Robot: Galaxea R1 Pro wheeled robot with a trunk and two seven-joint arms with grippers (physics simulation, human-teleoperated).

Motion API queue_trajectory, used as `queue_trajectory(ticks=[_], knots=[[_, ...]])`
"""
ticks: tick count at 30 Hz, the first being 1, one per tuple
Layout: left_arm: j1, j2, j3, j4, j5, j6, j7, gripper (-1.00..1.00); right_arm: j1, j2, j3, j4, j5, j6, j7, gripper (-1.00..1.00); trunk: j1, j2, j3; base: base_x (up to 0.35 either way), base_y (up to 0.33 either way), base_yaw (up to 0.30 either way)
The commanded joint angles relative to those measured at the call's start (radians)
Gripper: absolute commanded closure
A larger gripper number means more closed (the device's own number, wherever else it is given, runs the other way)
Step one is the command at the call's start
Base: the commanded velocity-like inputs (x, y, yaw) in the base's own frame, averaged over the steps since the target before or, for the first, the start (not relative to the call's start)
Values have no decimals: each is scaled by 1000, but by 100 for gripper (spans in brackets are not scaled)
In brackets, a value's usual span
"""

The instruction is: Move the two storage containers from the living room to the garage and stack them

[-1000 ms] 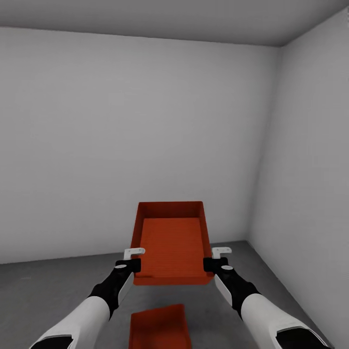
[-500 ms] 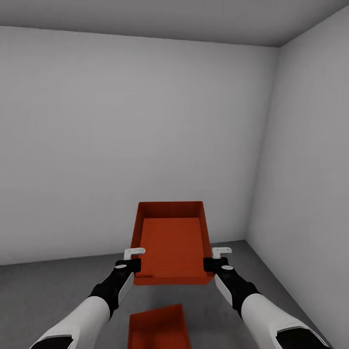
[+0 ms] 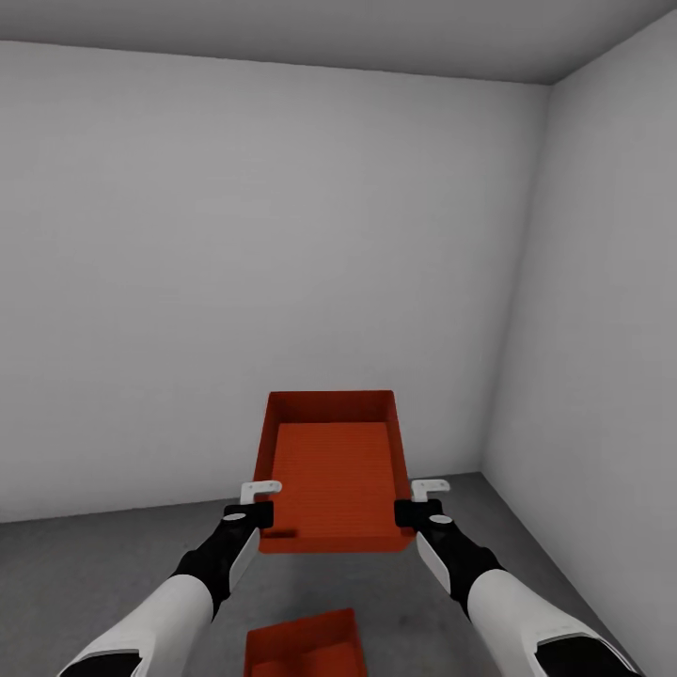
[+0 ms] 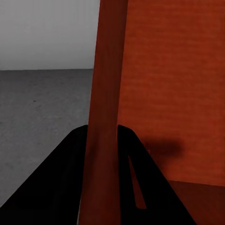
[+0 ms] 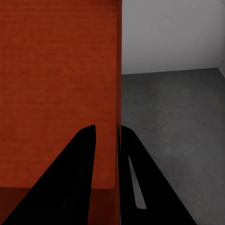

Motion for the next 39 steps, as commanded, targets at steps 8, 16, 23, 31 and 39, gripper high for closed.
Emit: queue_trajectory(ticks=[8,16,23,31,39], knots=[[-1,-2,31,-49,34,8,67,100,1,-4,3,-1,-26,5,9,100,0,-1,0,4,0,47],[-1,-1,31,-49,34,8,67,100,1,-2,3,-1,-26,5,9,100,0,-1,1,0,0,125],[-1,0,31,-49,34,8,67,100,1,-2,3,-1,-26,5,9,100,0,-1,2,0,0,253],[-1,0,31,-49,34,8,67,100,1,-2,3,-1,-26,5,9,100,0,-1,2,0,0,233],[-1,0,30,-49,34,8,67,100,1,-2,3,-1,-26,5,9,100,0,-1,2,0,0,34]])
